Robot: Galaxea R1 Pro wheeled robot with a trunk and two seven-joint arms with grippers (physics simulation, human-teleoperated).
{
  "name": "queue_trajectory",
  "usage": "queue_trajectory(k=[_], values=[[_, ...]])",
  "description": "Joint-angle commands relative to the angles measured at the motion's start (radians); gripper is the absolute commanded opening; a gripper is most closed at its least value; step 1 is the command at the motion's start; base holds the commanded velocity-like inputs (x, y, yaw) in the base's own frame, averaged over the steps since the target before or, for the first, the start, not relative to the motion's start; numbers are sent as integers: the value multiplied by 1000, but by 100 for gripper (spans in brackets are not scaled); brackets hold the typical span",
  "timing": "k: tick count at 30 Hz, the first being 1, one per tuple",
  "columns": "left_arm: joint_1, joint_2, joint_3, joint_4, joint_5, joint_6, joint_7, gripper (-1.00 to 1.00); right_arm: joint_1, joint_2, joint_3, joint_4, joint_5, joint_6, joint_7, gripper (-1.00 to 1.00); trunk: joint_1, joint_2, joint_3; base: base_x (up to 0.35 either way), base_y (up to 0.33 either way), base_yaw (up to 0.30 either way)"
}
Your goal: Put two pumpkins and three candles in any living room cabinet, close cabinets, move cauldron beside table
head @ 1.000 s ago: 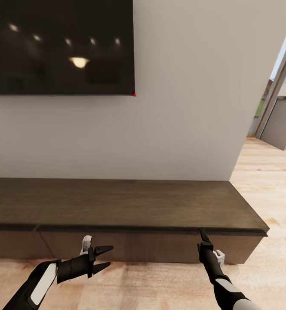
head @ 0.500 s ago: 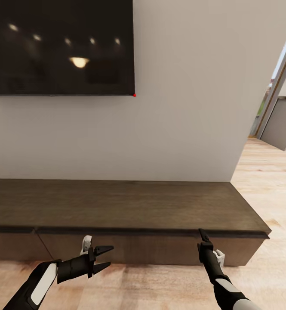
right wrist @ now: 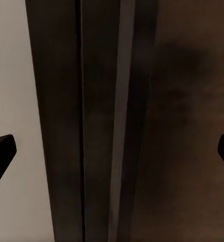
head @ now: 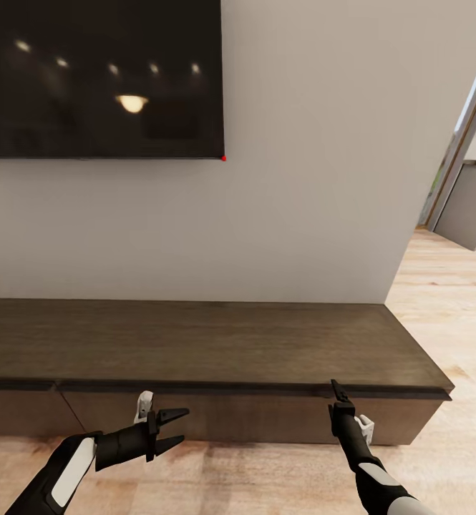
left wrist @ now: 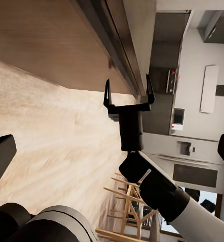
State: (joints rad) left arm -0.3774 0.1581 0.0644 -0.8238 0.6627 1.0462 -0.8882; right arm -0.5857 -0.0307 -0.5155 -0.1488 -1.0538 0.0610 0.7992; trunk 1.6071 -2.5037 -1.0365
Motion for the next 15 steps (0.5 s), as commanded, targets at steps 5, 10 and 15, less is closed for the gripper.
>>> queue_trajectory(k=[5,10,15], values=[[0,0,0,0,0,0,0,100,0,0,-1,0,0,0,0,100,0,0,0,0,0,0],[0,0,0,0,-1,0,0,100,0,0,-1,0,-1,0,-2,100,0,0,0,65,0,0],[0,0,0,0,-3,0,0,100,0,0,-1,0,-1,0,-3,100,0,0,0,26,0,0]])
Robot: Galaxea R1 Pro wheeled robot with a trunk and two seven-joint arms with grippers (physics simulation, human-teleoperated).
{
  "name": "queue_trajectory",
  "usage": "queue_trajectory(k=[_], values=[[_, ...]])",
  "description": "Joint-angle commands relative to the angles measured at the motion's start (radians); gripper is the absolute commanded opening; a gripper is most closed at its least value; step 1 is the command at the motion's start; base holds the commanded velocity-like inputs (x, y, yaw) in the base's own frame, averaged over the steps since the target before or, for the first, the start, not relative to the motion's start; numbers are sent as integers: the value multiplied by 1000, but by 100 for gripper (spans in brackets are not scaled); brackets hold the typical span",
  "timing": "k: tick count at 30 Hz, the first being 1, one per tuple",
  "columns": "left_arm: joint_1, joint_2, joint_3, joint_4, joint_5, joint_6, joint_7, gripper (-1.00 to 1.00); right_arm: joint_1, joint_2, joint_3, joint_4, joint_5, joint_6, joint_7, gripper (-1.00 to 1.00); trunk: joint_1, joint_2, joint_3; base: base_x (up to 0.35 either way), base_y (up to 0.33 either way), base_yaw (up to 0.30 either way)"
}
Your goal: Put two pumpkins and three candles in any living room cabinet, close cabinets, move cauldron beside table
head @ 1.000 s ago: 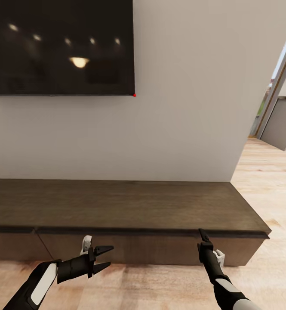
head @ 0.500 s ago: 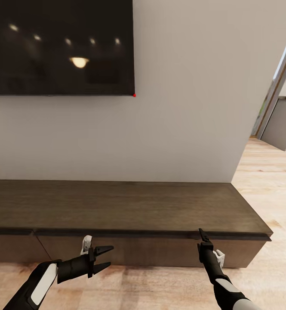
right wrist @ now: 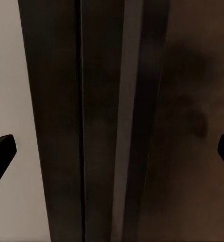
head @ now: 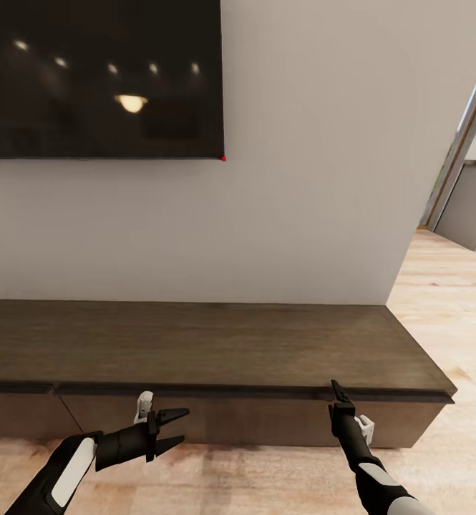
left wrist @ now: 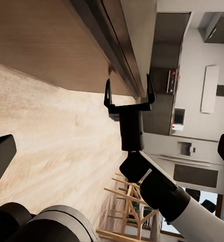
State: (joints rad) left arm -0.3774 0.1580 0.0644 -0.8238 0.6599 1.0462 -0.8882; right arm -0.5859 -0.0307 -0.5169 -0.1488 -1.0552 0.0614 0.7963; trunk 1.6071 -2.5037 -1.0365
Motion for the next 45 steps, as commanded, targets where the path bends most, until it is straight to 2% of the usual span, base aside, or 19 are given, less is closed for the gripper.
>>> queue_trajectory(k=[1,2,3,45], values=[[0,0,0,0,0,0,0,100,0,0,0,0,0,0,0,100,0,0,0,7,0,0],[0,0,0,0,0,0,0,100,0,0,0,0,0,0,0,100,0,0,0,5,0,0],[0,0,0,0,0,0,0,100,0,0,0,0,0,0,0,-100,0,0,0,3,0,0],[0,-2,-3,0,-7,-1,1,100,0,0,1,0,1,-1,0,-100,0,0,0,-19,0,0]])
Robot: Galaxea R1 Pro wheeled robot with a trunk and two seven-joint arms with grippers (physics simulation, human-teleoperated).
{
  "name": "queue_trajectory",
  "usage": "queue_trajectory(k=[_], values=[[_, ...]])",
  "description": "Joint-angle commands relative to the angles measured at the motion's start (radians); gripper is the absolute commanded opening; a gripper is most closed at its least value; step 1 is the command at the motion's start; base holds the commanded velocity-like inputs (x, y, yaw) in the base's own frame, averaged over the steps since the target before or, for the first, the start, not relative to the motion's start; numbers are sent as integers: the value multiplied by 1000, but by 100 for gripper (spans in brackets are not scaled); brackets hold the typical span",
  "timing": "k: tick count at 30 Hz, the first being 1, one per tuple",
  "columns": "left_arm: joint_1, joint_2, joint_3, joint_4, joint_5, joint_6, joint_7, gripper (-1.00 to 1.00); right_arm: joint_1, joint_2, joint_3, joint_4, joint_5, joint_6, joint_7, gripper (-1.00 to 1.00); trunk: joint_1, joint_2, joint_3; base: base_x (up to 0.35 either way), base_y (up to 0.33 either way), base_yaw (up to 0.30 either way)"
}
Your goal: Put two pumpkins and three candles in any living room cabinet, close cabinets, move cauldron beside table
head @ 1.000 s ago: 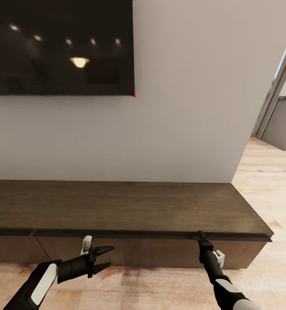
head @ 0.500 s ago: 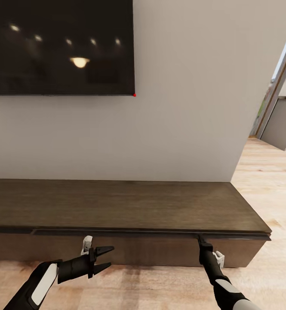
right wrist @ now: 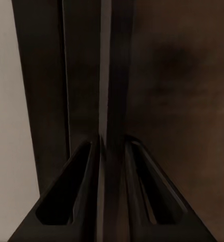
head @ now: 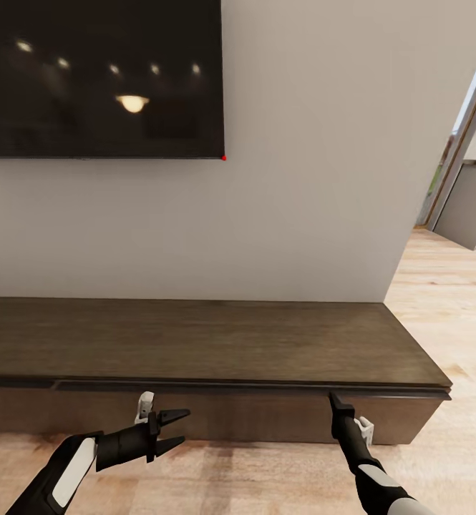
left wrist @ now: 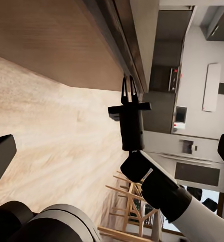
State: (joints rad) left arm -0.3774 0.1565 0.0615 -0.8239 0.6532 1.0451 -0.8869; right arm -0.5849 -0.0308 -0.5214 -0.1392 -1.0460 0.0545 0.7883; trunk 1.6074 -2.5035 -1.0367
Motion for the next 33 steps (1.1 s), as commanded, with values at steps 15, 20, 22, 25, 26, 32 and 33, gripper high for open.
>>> queue_trajectory(k=[15,20,22,25,26,32,33], values=[[0,0,0,0,-1,0,0,100,-1,-1,5,-10,-8,7,8,-100,0,0,0,0,0,0],[0,0,0,0,-1,0,0,100,-1,-1,6,-10,-8,7,8,-100,0,0,0,-81,0,0],[0,0,0,0,-1,0,0,100,-1,-1,6,-10,-8,7,8,-100,0,0,0,-245,0,0],[0,0,0,0,-1,0,0,100,-1,-1,6,-10,-8,7,8,-100,0,0,0,-300,0,0],[0,0,0,0,-1,0,0,100,-1,-1,6,-10,-8,7,8,-100,0,0,0,-318,0,0],[0,0,0,0,-1,0,0,100,-1,-1,5,-10,-8,6,9,-100,0,0,0,-309,0,0],[0,0,0,0,-1,0,0,100,-1,-1,5,-10,-8,6,11,-100,0,0,0,-210,0,0]])
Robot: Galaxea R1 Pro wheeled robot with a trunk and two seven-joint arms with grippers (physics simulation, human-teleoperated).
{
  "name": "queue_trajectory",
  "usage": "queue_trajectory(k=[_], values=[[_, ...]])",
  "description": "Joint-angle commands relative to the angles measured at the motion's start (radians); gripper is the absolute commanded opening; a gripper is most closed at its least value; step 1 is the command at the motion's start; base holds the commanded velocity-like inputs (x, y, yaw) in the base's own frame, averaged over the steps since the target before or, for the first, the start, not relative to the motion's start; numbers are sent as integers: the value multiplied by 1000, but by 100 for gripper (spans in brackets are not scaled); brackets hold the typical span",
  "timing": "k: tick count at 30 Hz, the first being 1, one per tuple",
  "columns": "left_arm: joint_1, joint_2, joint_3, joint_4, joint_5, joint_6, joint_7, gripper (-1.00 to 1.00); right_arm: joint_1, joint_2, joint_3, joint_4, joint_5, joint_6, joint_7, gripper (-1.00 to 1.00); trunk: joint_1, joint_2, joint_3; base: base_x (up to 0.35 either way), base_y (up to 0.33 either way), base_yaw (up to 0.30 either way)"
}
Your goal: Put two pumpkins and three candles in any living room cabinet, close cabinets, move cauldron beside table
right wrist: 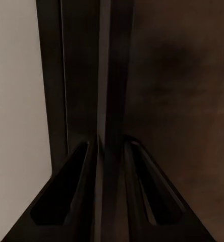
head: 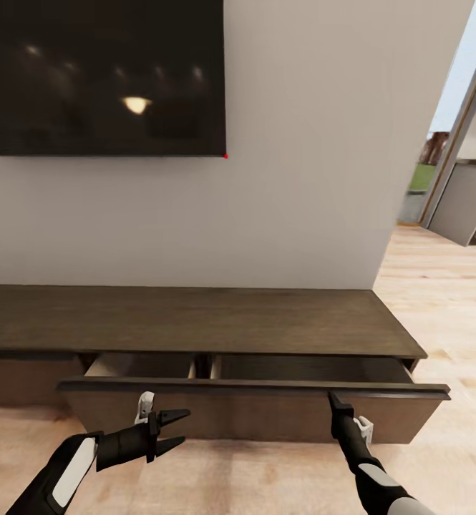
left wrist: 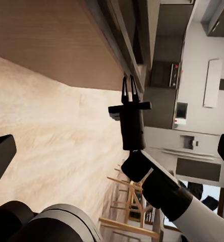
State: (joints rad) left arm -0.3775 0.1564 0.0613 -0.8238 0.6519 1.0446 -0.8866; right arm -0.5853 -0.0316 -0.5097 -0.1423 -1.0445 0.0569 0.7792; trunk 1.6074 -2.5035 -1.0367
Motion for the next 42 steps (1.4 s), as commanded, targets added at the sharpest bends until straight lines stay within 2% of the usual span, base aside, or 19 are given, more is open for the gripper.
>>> queue_trajectory(k=[1,12,42], values=[[0,0,0,0,0,0,0,100,-1,0,-7,-6,-10,3,21,-100,0,0,0,-171,0,0],[0,0,0,0,0,0,0,100,-1,0,-9,-6,-11,4,22,-100,0,0,0,-90,0,0],[0,0,0,0,0,0,0,100,-1,-1,-9,-6,-12,12,12,-100,0,0,0,-17,0,0]])
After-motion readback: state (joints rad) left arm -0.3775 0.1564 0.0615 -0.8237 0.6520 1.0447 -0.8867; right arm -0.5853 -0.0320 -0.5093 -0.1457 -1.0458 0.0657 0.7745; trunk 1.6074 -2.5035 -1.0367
